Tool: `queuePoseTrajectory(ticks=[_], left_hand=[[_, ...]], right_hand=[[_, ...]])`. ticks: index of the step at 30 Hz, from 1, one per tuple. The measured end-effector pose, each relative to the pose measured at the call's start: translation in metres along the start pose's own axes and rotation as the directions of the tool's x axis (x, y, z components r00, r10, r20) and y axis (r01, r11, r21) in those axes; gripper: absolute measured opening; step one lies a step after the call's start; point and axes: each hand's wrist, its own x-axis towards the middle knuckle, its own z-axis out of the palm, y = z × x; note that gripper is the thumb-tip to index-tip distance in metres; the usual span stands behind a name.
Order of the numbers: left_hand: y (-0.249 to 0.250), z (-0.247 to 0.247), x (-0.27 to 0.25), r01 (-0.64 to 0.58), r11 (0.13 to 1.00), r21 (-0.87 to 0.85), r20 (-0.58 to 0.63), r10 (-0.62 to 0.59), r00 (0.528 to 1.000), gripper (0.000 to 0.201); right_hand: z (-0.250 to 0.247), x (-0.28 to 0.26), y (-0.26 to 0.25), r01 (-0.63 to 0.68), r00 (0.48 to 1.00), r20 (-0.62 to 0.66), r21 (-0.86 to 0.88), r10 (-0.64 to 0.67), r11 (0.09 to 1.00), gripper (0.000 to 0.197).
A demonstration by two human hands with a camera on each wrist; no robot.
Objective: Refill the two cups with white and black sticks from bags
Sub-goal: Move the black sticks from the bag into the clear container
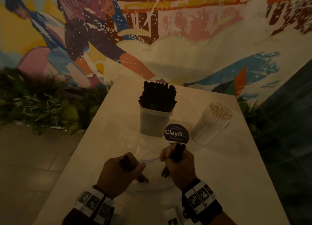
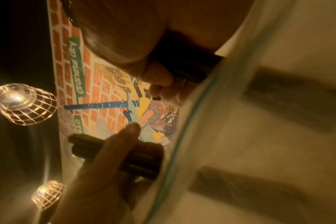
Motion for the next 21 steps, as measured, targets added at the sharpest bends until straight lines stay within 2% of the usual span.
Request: queuePoseTrajectory(ticks=[3, 6, 10, 13, 16, 18, 21], left_hand=[[0.000, 0.002, 0.000, 0.001, 1.000, 0.011, -0.013, -0.001, 1.000, 0.033], [0.001, 0.002, -0.001, -0.003, 1.000, 0.004, -0.012, 0.004, 1.000, 0.040], [-0.002, 0.002, -0.002, -0.012, 1.000, 0.010, -0.020, 0.012, 1.000, 0.039], [-0.004, 0.003, -0.002, -0.018, 0.999, 0.026, -0.023, 0.019, 1.000, 0.039], [-0.002, 0.003, -0.004, -0.026, 1.000, 0.015, -0.030, 0.027, 0.999, 0.036], [-0.002, 0.004, -0.005, -0.019, 1.000, 0.000, -0.032, 0.019, 0.999, 0.035], [-0.001, 0.005, -0.006, -0.030, 0.999, -0.024, -0.022, 0.029, 0.999, 0.033]], right_hand=[[-0.001, 0.000, 0.001, 0.045, 0.998, -0.036, 0.023, -0.044, 0.999, 0.023], [0.000, -0.001, 0.009, 0.050, 0.998, -0.023, -0.044, -0.051, 0.998, 0.030], [0.000, -0.003, 0.015, 0.090, 0.996, 0.000, -0.106, -0.090, 0.990, 0.039], [-0.001, -0.003, 0.030, -0.003, 0.999, 0.042, -0.186, 0.011, 0.982, 0.033], [-0.005, -0.010, 0.049, -0.139, 0.978, 0.109, -0.295, 0.178, 0.945, 0.014], [-0.011, -0.016, 0.057, -0.172, 0.956, 0.160, -0.373, 0.246, 0.912, 0.016], [-0.011, -0.018, 0.055, -0.215, 0.941, 0.172, -0.358, 0.291, 0.908, 0.029]])
